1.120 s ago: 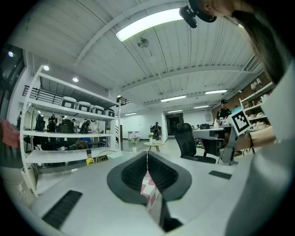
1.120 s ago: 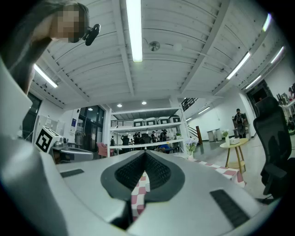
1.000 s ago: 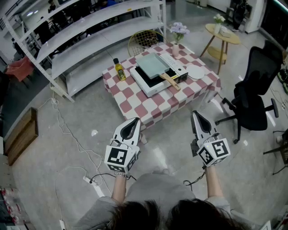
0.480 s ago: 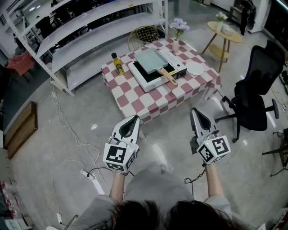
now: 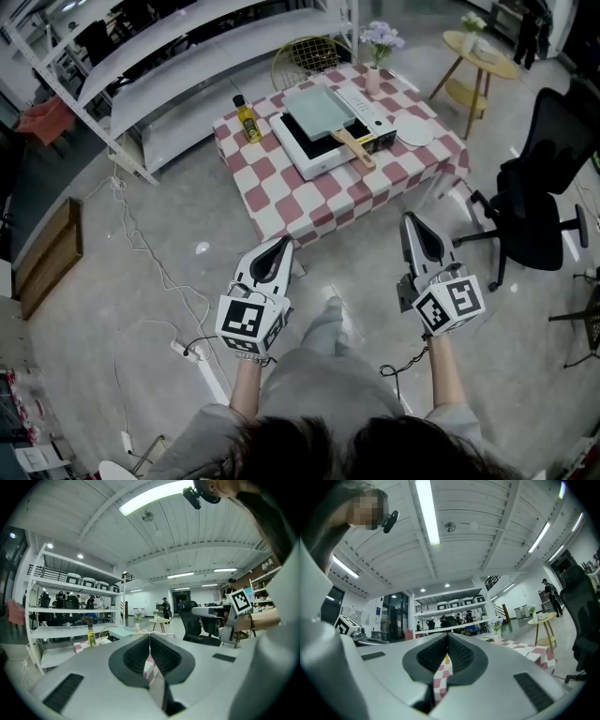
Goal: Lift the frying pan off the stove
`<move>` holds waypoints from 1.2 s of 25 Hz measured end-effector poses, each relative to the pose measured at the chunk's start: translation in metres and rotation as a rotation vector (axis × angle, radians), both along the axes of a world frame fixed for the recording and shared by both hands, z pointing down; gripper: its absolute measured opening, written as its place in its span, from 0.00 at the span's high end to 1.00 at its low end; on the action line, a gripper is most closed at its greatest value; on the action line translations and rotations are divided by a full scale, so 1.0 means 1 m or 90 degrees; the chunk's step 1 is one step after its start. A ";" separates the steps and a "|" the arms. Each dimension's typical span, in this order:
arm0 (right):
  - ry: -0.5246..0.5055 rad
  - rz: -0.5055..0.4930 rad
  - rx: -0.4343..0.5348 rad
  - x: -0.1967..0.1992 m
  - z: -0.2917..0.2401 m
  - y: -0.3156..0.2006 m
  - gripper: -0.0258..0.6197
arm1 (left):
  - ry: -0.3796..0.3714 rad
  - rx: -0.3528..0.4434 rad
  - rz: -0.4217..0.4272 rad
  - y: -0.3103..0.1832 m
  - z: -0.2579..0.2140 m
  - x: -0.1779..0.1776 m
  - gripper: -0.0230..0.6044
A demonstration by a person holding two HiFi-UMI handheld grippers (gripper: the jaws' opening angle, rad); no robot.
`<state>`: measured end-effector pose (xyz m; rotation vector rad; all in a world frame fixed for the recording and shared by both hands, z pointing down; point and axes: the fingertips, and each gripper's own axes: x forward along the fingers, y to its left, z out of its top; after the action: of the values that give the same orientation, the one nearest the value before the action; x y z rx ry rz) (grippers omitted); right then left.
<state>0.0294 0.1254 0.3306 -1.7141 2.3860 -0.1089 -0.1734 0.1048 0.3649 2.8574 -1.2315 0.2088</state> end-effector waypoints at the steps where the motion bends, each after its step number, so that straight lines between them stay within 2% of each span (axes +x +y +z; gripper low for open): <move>1: 0.000 -0.001 -0.001 0.001 0.001 -0.004 0.93 | 0.000 -0.002 -0.001 -0.003 0.002 0.001 0.92; 8: -0.006 -0.006 -0.012 0.008 0.010 -0.035 0.92 | 0.001 -0.009 0.009 -0.036 0.009 0.017 0.92; 13: -0.008 -0.006 -0.021 0.013 0.015 -0.064 0.93 | 0.012 0.008 0.020 -0.066 0.009 0.029 0.92; 19: -0.013 -0.002 -0.026 0.019 0.017 -0.095 0.93 | 0.011 -0.002 0.054 -0.097 0.012 0.046 0.92; 30: 0.003 0.006 -0.029 0.027 0.023 -0.137 0.93 | 0.003 -0.025 0.073 -0.143 0.024 0.058 0.92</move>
<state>0.0565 -0.0118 0.3532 -1.7465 2.3976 -0.1585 -0.1151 -0.0378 0.3888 2.8939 -1.0521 0.2256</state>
